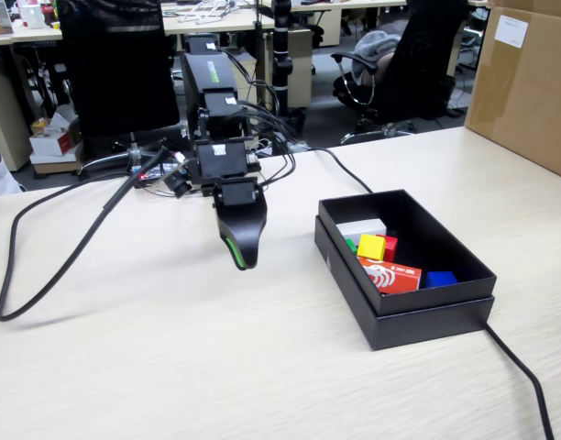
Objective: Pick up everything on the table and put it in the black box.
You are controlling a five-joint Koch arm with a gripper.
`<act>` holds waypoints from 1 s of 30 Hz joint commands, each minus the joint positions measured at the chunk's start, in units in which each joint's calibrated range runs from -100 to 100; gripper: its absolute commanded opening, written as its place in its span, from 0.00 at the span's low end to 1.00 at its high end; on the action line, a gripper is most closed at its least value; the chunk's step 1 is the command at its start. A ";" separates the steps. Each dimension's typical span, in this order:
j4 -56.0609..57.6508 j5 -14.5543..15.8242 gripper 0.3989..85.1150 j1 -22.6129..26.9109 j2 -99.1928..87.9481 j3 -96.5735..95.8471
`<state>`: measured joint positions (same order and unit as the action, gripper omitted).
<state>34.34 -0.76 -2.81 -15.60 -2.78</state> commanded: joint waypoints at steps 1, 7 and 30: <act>-4.40 -0.05 0.50 0.59 -5.11 -1.11; -12.27 -0.15 0.50 1.61 -10.51 -10.63; -40.52 -0.83 0.57 1.71 -58.12 -62.40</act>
<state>1.43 -1.05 -0.76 -68.93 -65.13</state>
